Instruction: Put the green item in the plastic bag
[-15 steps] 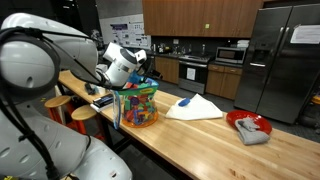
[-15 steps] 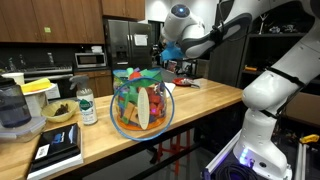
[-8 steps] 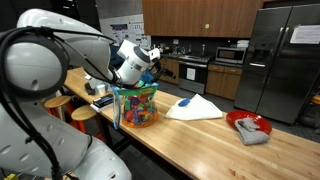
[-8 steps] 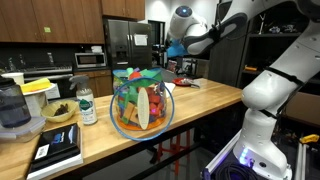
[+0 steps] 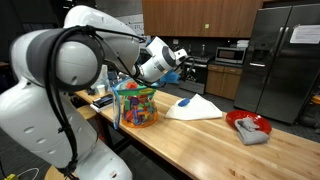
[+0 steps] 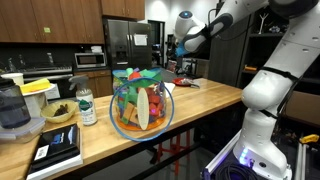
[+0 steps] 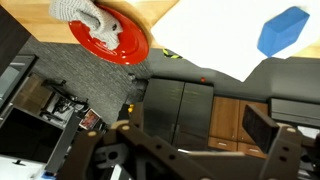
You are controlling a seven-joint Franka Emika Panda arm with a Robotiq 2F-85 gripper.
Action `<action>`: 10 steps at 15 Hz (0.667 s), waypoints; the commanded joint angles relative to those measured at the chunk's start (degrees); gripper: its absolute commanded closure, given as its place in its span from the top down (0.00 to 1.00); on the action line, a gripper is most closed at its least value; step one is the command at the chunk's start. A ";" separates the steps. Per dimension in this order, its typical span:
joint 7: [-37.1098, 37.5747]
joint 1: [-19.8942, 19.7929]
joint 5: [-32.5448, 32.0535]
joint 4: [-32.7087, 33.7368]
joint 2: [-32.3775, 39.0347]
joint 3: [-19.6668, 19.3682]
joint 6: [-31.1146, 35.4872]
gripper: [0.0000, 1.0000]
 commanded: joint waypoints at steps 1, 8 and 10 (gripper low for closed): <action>-15.91 3.12 7.81 5.45 6.16 -3.92 -2.16 1.00; -46.89 8.67 27.74 11.12 12.55 -6.69 -9.02 1.00; -55.41 8.54 32.22 13.26 13.41 -6.84 -13.42 1.00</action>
